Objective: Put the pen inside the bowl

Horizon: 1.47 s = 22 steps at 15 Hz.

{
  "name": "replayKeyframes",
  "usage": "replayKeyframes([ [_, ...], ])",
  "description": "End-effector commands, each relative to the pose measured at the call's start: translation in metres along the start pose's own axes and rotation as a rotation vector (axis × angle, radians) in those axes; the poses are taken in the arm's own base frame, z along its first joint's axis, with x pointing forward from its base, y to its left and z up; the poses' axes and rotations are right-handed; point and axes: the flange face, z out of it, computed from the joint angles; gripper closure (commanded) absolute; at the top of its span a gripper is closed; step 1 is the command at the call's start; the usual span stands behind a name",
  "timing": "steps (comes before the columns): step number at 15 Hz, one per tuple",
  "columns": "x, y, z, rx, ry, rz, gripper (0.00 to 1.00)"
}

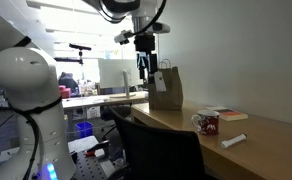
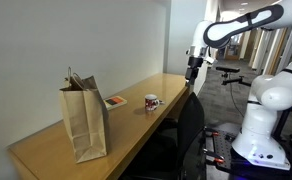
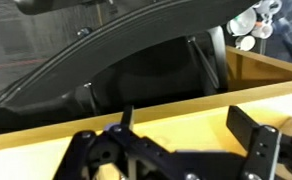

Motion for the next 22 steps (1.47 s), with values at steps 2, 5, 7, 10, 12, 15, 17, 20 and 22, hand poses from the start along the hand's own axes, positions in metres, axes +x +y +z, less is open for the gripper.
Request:
replayKeyframes([
  [2, 0.063, 0.038, 0.014, -0.109, -0.035, -0.053, 0.00],
  [5, 0.103, 0.065, 0.034, -0.127, -0.038, -0.116, 0.00],
  [7, 0.129, 0.084, 0.058, -0.144, -0.043, -0.142, 0.00],
  [10, 0.163, 0.106, 0.096, -0.146, -0.050, -0.146, 0.00],
  [12, 0.182, 0.115, 0.117, -0.124, -0.056, -0.144, 0.00],
  [15, 0.211, 0.126, 0.145, -0.106, -0.082, -0.154, 0.00],
  [17, 0.227, 0.133, 0.159, -0.097, -0.101, -0.183, 0.00],
  [20, 0.246, 0.149, 0.179, -0.107, -0.126, -0.203, 0.00],
  [22, 0.255, 0.157, 0.190, -0.107, -0.142, -0.215, 0.03],
])
